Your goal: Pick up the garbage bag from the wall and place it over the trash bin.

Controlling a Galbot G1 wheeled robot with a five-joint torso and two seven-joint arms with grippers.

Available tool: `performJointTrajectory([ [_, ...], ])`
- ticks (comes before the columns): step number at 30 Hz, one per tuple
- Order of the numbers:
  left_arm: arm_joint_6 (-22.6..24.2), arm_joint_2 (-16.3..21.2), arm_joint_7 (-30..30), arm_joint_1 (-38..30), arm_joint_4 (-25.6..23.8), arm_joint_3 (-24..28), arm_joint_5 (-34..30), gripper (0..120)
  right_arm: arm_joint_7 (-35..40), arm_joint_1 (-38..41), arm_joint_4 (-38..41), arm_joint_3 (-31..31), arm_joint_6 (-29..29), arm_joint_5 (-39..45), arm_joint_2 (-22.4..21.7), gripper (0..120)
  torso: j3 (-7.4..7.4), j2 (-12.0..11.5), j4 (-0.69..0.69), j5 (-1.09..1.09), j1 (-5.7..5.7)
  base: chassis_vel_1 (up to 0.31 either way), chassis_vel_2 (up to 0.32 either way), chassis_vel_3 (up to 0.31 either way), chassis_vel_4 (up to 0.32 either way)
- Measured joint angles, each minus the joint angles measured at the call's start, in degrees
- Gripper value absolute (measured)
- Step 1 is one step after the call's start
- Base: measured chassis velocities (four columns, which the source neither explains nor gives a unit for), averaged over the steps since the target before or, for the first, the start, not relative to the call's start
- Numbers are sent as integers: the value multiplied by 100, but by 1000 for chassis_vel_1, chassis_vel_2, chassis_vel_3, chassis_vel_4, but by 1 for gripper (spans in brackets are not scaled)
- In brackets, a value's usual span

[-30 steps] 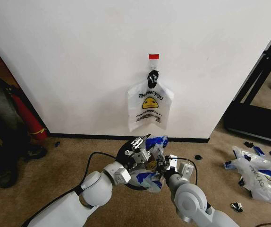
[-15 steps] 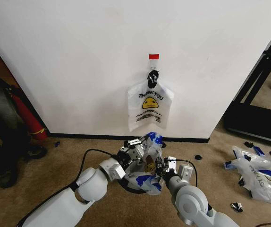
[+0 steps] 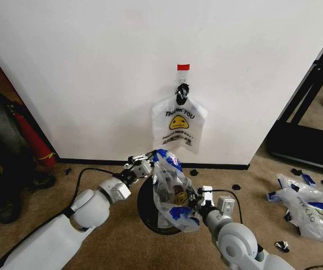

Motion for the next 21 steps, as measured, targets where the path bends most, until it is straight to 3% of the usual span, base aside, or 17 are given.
performJointTrajectory([
  [12,-163,-14,32,-3,519,0,131,0,-936,-120,29,452,146,146,-235,0,0,0,-1,0,0,0,0,0,0],
  [21,-356,-88,-41,99,372,23,-151,0,-732,20,-214,346,513,89,-31,0,0,0,-1,1,0,0,0,0,0],
])
